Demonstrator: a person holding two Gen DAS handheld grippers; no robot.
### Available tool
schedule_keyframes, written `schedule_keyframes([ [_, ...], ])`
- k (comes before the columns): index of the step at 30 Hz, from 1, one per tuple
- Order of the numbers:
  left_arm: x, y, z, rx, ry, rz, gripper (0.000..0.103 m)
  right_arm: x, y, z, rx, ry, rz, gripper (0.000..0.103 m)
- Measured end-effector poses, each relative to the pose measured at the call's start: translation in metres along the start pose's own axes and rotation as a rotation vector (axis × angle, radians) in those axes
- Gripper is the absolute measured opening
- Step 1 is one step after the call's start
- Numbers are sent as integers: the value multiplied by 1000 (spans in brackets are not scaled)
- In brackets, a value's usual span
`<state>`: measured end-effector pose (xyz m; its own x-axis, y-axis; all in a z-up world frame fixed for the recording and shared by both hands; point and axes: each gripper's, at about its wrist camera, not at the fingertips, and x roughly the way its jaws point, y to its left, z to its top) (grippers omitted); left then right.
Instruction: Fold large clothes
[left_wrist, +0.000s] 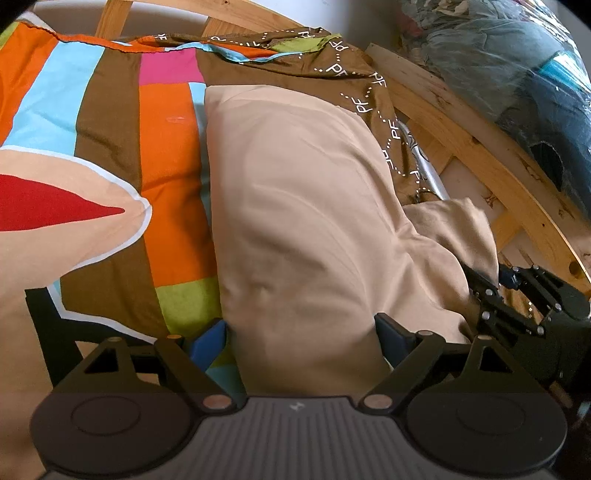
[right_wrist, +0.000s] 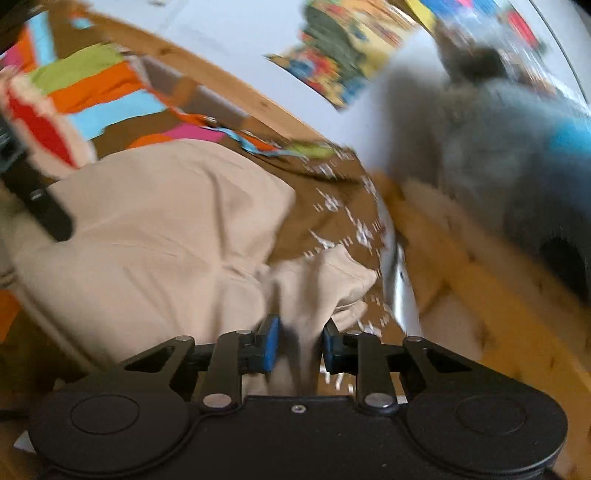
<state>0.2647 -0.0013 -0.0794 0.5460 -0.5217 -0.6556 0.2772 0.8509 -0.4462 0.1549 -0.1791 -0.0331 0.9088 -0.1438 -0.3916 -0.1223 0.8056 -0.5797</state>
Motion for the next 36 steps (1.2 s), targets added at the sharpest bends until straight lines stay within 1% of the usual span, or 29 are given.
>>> schedule_keyframes([
  [2, 0, 0, 0, 1, -1, 2, 89, 0, -1, 2, 0, 0, -1, 26],
  [5, -1, -1, -1, 4, -4, 5, 89, 4, -16, 0, 104, 41, 10, 28],
  [6, -1, -1, -1, 4, -4, 5, 89, 7, -23, -1, 158, 57, 20, 31],
  [7, -1, -1, -1, 4, -4, 4, 89, 7, -31, -3, 232, 73, 37, 42],
  [9, 0, -1, 0, 1, -4, 4, 89, 12, -52, -8, 418, 101, 90, 55],
  [10, 0, -1, -1, 0, -3, 5, 90, 14, -60, -11, 490, 113, 110, 56],
  [14, 1, -2, -1, 0, -2, 13, 91, 31, -91, -39, 888, 182, 281, 56],
  [15, 1, -3, -1, 5, -2, 20, 92, 35, -94, -46, 964, 187, 303, 55],
  [16, 1, -4, -1, 13, -5, 28, 92, 36, -97, -50, 1005, 180, 311, 50],
  [17, 1, -6, -1, 23, -8, 37, 92, 39, -97, -48, 992, 189, 307, 47],
  [18, 1, -7, -1, 31, -11, 43, 92, 41, -94, -44, 957, 200, 298, 42],
  [19, 1, -8, -2, 35, -12, 47, 92, 43, -89, -41, 893, 210, 285, 40],
  [20, 1, -8, -2, 33, -11, 46, 92, 44, -85, -39, 865, 205, 284, 40],
  [21, 1, -6, -1, 26, -8, 42, 93, 43, -85, -39, 878, 195, 294, 40],
  [22, 2, -4, -1, 16, -5, 37, 94, 44, -89, -43, 923, 190, 316, 41],
  [24, 3, -1, -1, 0, 0, 27, 95, 45, -101, -53, 1081, 175, 381, 43],
  [26, 2, -1, -2, 2, -1, 28, 95, 46, -108, -60, 1164, 168, 416, 43],
  [27, 2, -1, -2, 5, -2, 30, 95, 46, -110, -61, 1178, 167, 424, 45],
  [29, 2, -2, -2, 3, -2, 30, 95, 46, -108, -58, 1161, 164, 440, 53],
  [31, 2, -2, -2, 0, -1, 27, 95, 46, -104, -52, 1125, 153, 470, 69],
  [33, 3, -1, -2, -5, -1, 23, 95, 45, -100, -46, 1093, 147, 492, 77],
  [35, 4, -1, -1, -8, 0, 22, 95, 44, -97, -43, 1063, 153, 493, 78],
  [36, 4, 0, -2, -10, 1, 20, 95, 44, -95, -43, 1051, 158, 488, 76],
])
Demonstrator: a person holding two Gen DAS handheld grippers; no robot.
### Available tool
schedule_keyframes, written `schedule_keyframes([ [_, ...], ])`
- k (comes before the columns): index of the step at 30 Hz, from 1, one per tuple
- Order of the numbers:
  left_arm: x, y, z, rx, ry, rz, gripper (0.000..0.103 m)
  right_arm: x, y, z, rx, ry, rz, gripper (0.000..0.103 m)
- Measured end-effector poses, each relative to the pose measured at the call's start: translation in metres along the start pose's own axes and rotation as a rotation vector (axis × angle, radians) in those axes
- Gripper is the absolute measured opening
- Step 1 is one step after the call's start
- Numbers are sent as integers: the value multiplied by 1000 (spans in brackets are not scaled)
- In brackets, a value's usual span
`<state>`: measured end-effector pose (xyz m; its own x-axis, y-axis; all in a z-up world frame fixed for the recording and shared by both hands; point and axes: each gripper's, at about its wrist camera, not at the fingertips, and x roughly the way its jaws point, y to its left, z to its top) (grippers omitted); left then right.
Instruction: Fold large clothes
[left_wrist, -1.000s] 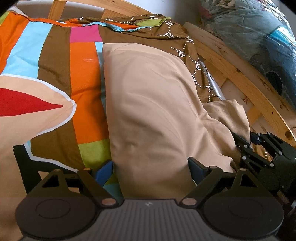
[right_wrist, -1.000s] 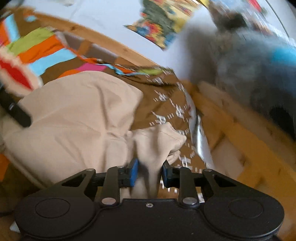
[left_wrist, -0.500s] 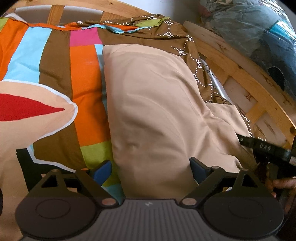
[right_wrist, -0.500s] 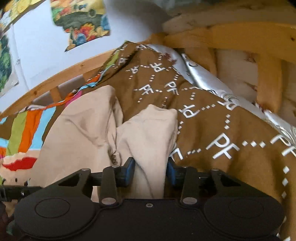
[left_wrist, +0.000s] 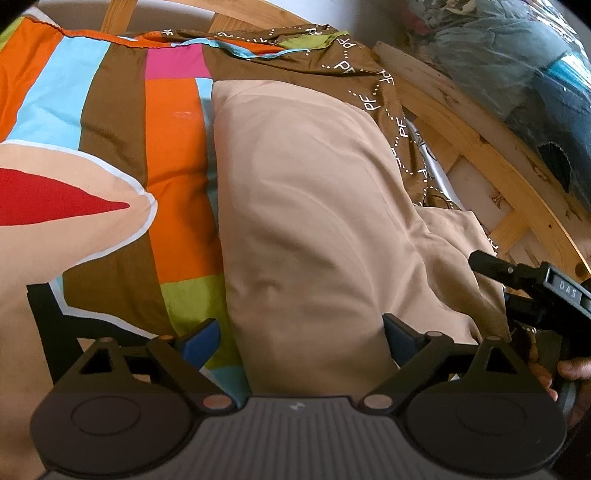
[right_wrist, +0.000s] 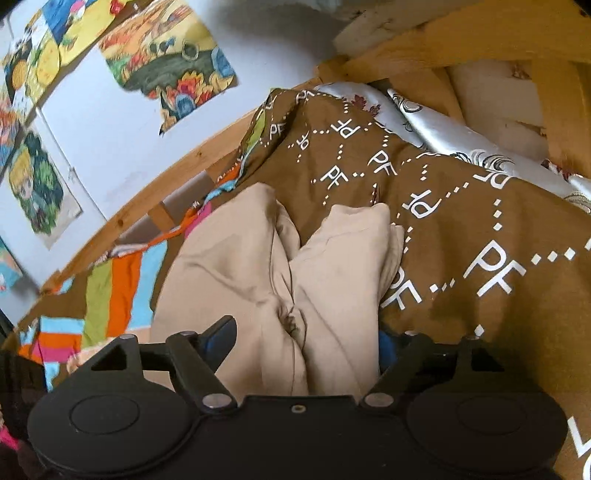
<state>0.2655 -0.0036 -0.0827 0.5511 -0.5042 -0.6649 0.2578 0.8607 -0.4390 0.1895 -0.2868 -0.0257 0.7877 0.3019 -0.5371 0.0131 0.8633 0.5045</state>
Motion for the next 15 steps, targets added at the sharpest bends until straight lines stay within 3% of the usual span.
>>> schedule_keyframes([
  [3, -1, 3, 0, -7, 2, -5, 95, 7, 7, -5, -88, 37, -100, 58],
  [5, 0, 3, 0, -13, 2, -10, 95, 10, 11, -11, -146, 41, -133, 56],
  [15, 0, 6, -2, -33, 2, -16, 97, 10, 8, -10, -127, 43, -134, 53],
])
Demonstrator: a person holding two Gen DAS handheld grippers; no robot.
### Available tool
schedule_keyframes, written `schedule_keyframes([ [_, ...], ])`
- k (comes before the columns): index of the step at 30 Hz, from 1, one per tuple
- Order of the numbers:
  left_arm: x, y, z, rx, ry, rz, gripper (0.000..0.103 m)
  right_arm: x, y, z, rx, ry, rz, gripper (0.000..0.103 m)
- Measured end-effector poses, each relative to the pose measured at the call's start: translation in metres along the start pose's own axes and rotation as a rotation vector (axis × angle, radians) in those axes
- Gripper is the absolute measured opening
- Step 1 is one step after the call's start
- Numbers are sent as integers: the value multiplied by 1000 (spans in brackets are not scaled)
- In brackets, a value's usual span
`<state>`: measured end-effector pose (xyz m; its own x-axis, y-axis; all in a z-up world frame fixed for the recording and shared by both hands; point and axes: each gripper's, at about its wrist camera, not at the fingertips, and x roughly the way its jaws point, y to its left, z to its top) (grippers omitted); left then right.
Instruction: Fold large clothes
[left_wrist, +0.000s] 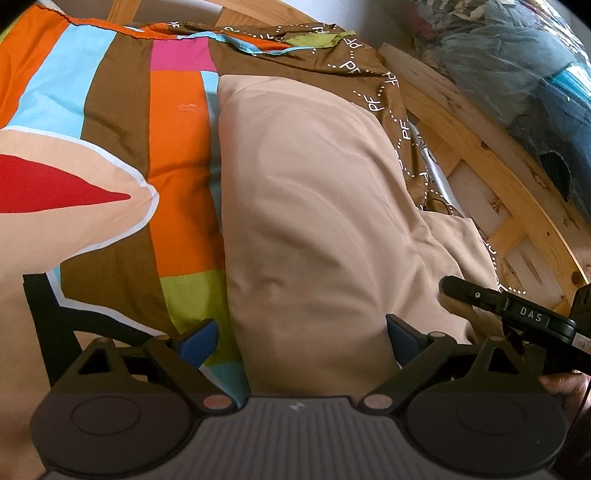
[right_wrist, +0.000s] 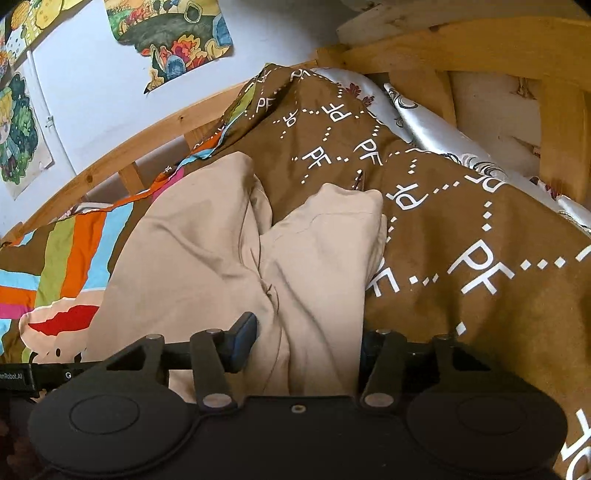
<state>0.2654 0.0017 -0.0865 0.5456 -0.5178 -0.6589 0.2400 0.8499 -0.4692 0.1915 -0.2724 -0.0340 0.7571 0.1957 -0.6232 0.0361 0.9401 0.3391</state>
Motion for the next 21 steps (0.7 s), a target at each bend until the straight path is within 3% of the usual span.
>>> schedule_keyframes([
  [8, -3, -2, 7, 5, -2, -32, 98, 0, 1, -1, -16, -6, -9, 52],
  [16, -12, 4, 45, -11, -75, -87, 99, 1, 2, -2, -22, -9, -12, 52],
  [21, 6, 14, 79, 1, -21, -61, 99, 2, 3, -2, -30, -10, -12, 52],
])
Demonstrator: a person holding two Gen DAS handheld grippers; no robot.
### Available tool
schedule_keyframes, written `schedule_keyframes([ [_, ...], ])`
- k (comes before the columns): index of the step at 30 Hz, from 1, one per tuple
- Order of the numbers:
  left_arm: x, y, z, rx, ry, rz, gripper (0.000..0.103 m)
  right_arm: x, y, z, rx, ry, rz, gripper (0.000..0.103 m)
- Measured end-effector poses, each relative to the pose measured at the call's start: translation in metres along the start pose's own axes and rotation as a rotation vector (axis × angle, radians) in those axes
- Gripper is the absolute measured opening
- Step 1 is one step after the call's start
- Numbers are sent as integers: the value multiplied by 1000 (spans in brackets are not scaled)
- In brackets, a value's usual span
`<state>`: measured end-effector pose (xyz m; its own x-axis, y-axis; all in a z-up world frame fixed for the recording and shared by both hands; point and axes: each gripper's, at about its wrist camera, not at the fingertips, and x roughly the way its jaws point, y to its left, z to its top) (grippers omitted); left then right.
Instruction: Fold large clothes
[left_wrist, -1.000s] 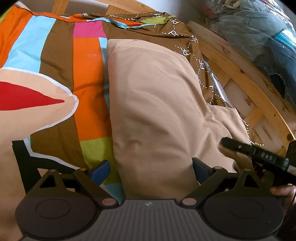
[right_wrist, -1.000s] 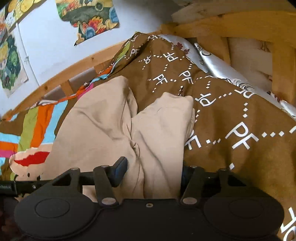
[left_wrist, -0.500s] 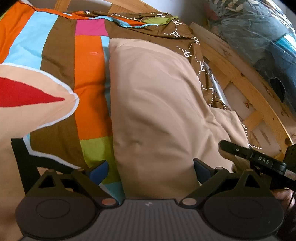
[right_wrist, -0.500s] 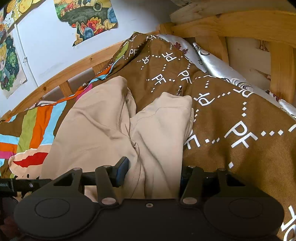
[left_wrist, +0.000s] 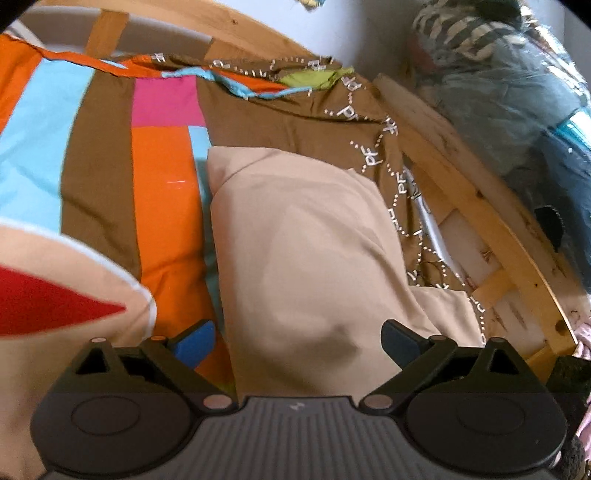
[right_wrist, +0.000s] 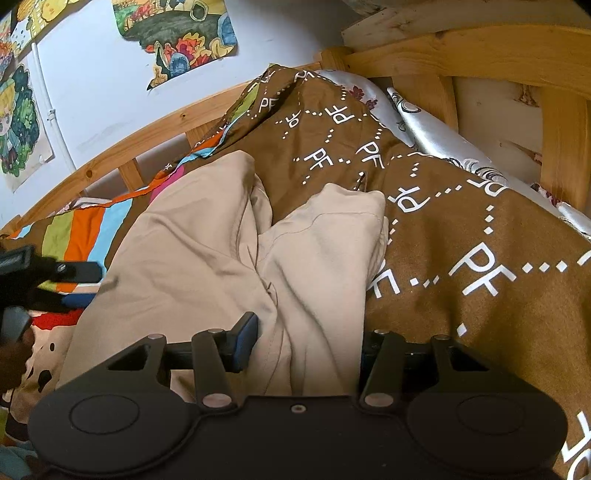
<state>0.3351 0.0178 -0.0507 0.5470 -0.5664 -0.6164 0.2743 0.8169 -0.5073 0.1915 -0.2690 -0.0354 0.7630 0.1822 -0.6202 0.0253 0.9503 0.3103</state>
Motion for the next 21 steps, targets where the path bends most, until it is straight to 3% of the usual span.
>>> schedule_keyframes([
  [5, 25, 11, 11, -22, 80, 1, 100, 1, 0, 0, -9, -2, 2, 51],
  [9, 39, 8, 4, -4, 126, -41, 102, 1, 0, 0, -17, -4, 5, 51],
  [21, 44, 12, 1, -11, 143, -63, 103, 2, 3, 1, -48, 12, 21, 58],
])
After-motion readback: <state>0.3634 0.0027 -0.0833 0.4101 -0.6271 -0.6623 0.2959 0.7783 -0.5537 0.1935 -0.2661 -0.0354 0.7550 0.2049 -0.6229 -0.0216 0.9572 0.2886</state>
